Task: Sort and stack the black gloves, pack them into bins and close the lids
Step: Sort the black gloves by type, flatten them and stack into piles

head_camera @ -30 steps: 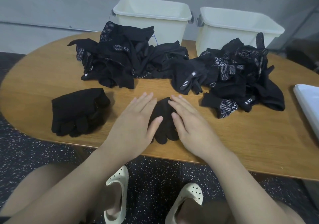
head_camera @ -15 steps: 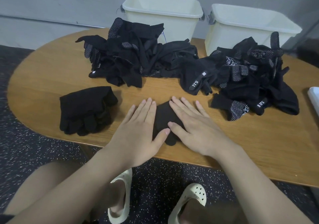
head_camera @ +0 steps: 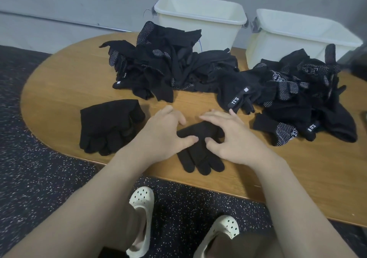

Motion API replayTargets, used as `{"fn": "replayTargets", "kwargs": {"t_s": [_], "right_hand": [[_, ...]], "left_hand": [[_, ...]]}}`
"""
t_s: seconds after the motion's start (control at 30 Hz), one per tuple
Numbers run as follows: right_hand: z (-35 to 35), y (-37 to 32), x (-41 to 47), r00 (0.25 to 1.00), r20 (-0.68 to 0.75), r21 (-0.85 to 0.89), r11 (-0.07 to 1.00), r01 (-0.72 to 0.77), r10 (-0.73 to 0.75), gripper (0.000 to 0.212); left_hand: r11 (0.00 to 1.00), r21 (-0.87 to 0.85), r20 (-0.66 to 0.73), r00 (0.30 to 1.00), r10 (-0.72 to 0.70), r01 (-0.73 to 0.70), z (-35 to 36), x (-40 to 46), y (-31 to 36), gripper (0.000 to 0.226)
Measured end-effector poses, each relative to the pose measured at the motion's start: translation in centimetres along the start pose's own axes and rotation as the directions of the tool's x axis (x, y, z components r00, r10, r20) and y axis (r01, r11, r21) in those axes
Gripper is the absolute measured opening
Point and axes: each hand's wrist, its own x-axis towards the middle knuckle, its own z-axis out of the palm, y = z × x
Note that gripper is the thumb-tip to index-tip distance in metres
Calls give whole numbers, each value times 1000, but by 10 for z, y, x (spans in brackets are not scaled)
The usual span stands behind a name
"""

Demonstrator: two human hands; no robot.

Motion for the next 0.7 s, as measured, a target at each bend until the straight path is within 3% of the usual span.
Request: {"fn": "replayTargets", "kwargs": {"t_s": [0.13,0.27,0.33,0.4,0.5,0.7], "right_hand": [[-2,0,-1,1000,-14,29,1000,-10,10,60],[1,9,-15,997,-47,162,985,-56,64,16],[0,12,-23,993,-46,313,946,-88,107,10],[-6,6,-28,994,-12,504,859,-90,112,18],[-10,-16,-33,999,21,771,635,-46,47,32],[2,-73,-16,1000,-7,904,428,-4,25,22]], "left_hand": [[997,-75,52,999,16,-12,-4,3,1,33],[970,-235,38,997,72,-61,-6,-5,1,24],[934,-345,25,994,105,-90,-11,-9,2,21],[876,-473,-17,995,101,-97,-18,-15,3,20],[733,-672,-119,992,41,-111,-28,-30,3,18],[573,-808,-271,951,-151,-139,-52,-59,-6,13]]}}
